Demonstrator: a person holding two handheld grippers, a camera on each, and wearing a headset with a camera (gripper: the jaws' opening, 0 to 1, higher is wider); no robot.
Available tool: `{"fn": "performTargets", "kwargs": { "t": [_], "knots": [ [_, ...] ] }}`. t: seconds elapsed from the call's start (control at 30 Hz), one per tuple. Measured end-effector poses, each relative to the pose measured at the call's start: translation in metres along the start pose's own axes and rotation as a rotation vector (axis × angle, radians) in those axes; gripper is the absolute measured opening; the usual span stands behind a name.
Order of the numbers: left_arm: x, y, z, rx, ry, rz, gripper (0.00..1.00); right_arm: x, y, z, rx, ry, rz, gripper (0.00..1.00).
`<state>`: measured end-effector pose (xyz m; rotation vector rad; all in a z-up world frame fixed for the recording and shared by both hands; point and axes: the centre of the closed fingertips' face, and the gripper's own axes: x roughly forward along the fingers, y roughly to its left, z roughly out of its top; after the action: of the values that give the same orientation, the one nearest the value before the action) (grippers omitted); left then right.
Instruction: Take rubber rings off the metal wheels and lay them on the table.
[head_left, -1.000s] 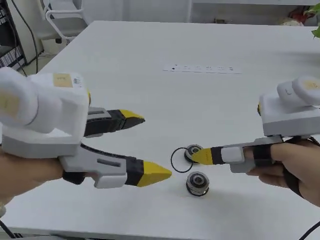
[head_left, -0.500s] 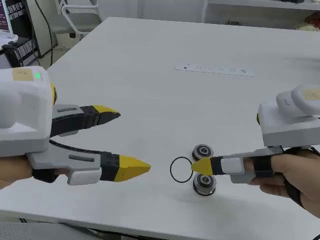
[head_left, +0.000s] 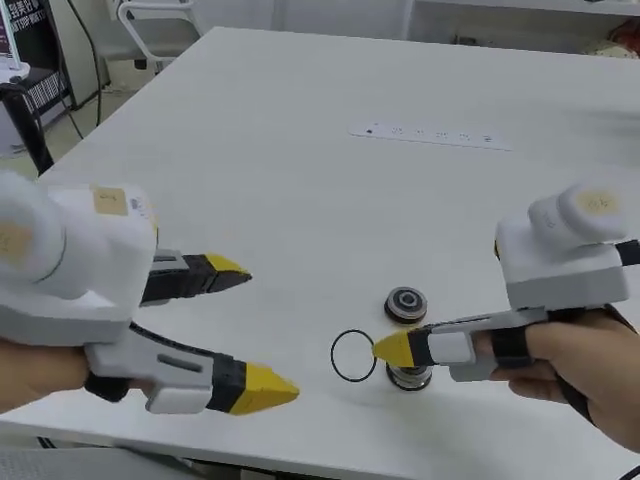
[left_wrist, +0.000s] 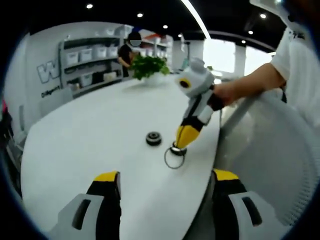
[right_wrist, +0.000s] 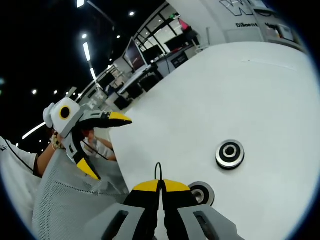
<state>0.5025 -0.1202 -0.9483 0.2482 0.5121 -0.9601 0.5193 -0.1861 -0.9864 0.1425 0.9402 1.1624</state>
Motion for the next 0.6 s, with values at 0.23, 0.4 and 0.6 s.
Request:
{"fn": "performTargets", "kwargs": {
  "t": [0.23, 0.4, 0.6],
  "knots": [
    [0.006, -0.008, -0.014, -0.006, 0.059, -0.042, 0.79, 0.006, -0.004, -0.005, 0.001, 0.010, -0.016, 0.00],
    [0.007, -0.014, -0.022, 0.010, 0.104, -0.066, 0.82, 0.010, -0.004, -0.010, -0.002, 0.025, -0.016, 0.00],
    [0.007, -0.012, -0.020, -0.007, 0.089, -0.063, 0.84, 0.011, -0.007, -0.011, -0.012, 0.025, -0.031, 0.00]
  ]
}}
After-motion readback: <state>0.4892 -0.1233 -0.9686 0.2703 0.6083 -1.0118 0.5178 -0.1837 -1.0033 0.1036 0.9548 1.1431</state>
